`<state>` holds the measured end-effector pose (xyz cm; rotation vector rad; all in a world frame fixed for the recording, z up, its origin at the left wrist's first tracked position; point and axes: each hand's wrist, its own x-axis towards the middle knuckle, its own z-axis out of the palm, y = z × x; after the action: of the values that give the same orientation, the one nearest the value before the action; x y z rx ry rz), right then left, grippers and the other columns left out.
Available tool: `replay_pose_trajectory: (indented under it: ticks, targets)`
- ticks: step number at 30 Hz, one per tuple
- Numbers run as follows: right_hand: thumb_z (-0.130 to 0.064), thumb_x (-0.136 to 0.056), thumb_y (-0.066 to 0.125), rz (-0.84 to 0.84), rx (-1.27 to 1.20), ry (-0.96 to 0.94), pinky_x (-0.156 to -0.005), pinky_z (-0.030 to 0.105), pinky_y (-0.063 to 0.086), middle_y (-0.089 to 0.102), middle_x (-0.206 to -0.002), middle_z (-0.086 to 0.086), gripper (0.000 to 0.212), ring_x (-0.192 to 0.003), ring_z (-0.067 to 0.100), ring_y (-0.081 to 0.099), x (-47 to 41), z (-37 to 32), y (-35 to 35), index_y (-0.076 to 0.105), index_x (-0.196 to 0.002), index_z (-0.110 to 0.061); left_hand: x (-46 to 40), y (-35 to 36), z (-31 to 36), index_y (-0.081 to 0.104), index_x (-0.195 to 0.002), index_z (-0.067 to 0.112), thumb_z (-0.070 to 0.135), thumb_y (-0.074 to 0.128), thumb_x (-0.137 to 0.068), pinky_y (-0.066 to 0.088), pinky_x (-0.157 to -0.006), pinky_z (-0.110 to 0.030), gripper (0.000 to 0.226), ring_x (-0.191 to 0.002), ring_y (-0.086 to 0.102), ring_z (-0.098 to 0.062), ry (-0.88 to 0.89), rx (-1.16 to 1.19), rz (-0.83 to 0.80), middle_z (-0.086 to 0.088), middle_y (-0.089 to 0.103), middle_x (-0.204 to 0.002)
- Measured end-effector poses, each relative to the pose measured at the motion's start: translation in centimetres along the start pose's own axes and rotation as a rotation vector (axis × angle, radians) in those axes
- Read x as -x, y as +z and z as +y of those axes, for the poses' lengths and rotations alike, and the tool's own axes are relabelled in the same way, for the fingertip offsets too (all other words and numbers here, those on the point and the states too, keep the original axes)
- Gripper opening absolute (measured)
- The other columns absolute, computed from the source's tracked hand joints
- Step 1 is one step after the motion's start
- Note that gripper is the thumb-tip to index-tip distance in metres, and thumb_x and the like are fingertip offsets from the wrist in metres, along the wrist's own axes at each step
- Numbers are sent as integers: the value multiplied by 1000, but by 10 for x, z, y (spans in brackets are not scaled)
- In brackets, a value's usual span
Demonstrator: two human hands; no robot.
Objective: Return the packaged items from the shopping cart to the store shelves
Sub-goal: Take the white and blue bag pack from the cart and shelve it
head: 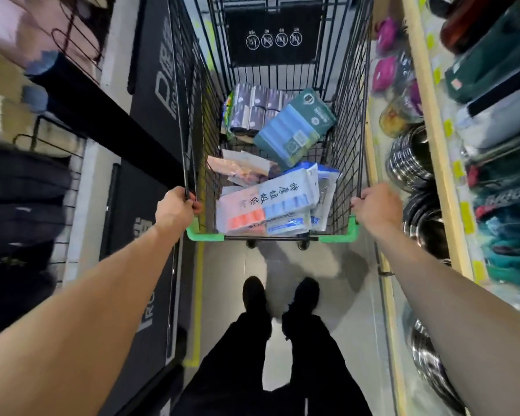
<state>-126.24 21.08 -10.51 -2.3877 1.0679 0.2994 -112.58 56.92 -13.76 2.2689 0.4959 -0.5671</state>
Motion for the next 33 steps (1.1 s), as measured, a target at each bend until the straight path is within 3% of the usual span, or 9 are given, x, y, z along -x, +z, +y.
replay_pose_trajectory:
  ticks: [4, 7, 11, 14, 19, 21, 23, 25, 33]
  targets:
    - [-23, -92, 66, -17, 27, -3, -63, 31, 51, 64, -66, 8, 35, -63, 26, 63, 56, 38, 6, 59, -62, -9, 56, 2, -43, 51, -77, 18, 0, 38, -95, 57, -89, -41, 29, -86, 73, -28, 46, -64, -25, -9, 72, -89]
    - [-24, -92, 67, 9, -4, 53, -50, 25, 36, 59, -57, 5, 33, -50, 17, 53, 96, 66, 15, 64, -64, -6, 104, 1, -68, 52, -88, 12, 1, 35, -99, 48, -76, -28, 23, -88, 72, -25, 53, -84, -49, -10, 71, -96]
    - [-25, -92, 66, 4, 15, 70, -48, 22, 30, 59, -57, 4, 27, -49, 11, 51, 166, 104, 30, 71, -78, -3, 152, -3, -119, 52, -84, 17, 3, 39, -99, 55, -84, -35, 25, -88, 73, -21, 49, -73, -92, -7, 74, -96]
    - [-28, -92, 66, -11, 13, 98, -48, 26, 45, 61, -59, 2, 27, -50, 12, 54, 212, 132, 44, 70, -79, -6, 188, -6, -162, 50, -80, 22, 5, 40, -100, 55, -90, -41, 28, -89, 73, -20, 50, -86, -92, -5, 73, -93]
    - [-28, -93, 66, 8, 12, 82, -53, 16, 36, 64, -70, 3, 25, -55, 9, 55, 285, 175, 57, 72, -87, -5, 239, -7, -219, 51, -79, 23, 6, 41, -99, 55, -94, -45, 28, -84, 74, -19, 20, -91, -76, -1, 74, -88]
    - [-28, -92, 67, -12, -13, 55, -64, 18, 42, 74, -88, 8, 26, -74, 21, 68, 315, 194, 60, 74, -97, -4, 268, -5, -245, 52, -79, 22, 6, 40, -97, 55, -94, -45, 27, -84, 74, -20, 6, -98, -50, 1, 73, -85]
    - [-25, -93, 66, -32, -49, 56, -55, 15, 37, 75, -98, 11, 25, -81, 22, 69, 343, 211, 60, 74, -100, -2, 298, -2, -266, 52, -80, 22, 9, 41, -97, 55, -93, -44, 24, -87, 73, -20, 21, -160, -3, 5, 73, -86]
    - [-22, -94, 65, -62, -47, 30, -50, 14, 28, 74, -94, 14, 24, -82, 24, 71, 369, 230, 60, 74, -95, 1, 332, 2, -286, 53, -82, 25, 13, 41, -97, 55, -92, -44, 22, -89, 73, -21, 30, -177, 30, 9, 73, -85]
    - [-21, -92, 67, -18, -134, 2, -65, 27, 46, 72, -75, 7, 18, -62, 19, 61, 441, 301, 82, 76, -88, -6, 444, 27, -322, 59, -84, 19, 35, 41, -102, 55, -75, -40, 30, -79, 68, -27, 8, -227, 297, 3, 72, -81]
